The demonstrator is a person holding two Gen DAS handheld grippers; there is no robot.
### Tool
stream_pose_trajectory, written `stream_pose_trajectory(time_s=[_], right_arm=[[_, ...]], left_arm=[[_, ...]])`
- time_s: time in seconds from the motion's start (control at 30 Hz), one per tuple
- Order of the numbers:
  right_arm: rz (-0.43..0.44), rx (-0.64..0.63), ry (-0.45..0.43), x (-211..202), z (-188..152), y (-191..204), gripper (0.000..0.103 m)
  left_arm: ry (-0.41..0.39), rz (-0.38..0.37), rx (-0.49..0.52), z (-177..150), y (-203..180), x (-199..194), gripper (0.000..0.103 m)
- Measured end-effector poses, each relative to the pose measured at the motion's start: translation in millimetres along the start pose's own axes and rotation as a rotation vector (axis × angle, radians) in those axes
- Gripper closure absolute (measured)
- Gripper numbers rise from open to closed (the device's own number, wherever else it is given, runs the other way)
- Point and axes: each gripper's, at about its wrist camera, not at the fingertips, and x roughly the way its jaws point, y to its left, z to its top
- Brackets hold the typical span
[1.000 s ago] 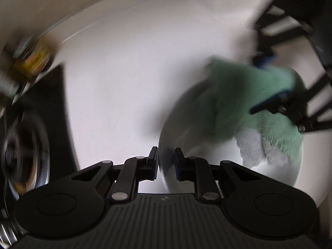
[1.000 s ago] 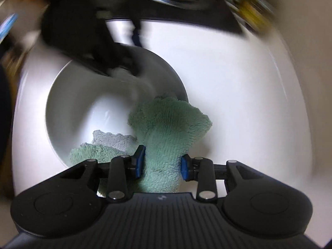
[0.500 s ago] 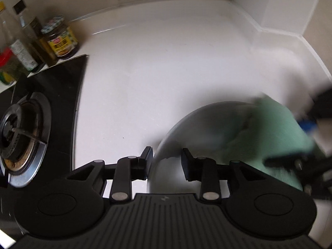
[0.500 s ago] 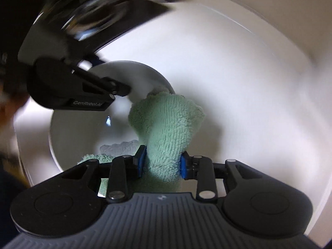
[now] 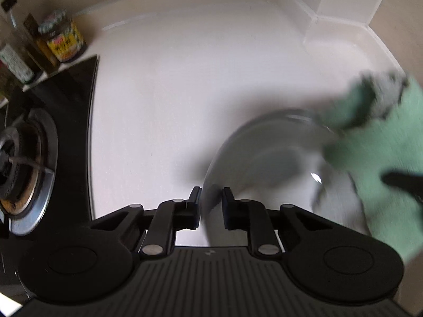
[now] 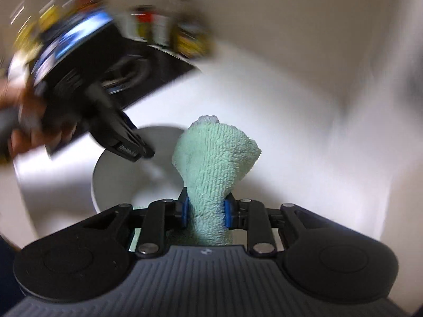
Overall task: Clean bowl
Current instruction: 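Wipe the bowl rim with the towel in the right tool while the left tool holds the bowl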
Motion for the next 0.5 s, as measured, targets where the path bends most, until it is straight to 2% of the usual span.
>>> stream_pose_trajectory(time_s=[0.1,0.17,0.23,0.3,0.37,0.43,0.5], right_arm=[[0.001,-0.255,-0.018,34,1,31,0.083],[0.008,-0.376,0.027,62,-4,43,0.083],[0.028,-0.389,0.094,84,-3,43,0.084],[0.075,-0.34,0.133,90,3,39,0.084],[0.17,-0.258,0.195,89,10,32,0.085],[0.336,-0.216,0.245,80,11,30,0.085],[0.426,-0.177,0.276,75,14,26,0.086]], left_arm=[[0.006,-0.015,-0.028,-8,6,-3,0.082],[0.001,-0.011,-0.024,-13,5,-5,0.082],[0.0,-0.011,-0.019,-17,5,-6,0.083],[-0.008,-0.012,-0.018,-19,5,-6,0.082],[-0.023,-0.009,-0.027,-21,5,-6,0.083],[-0.04,0.002,-0.036,-22,5,-5,0.082],[-0.046,-0.01,-0.026,-22,4,-5,0.082]])
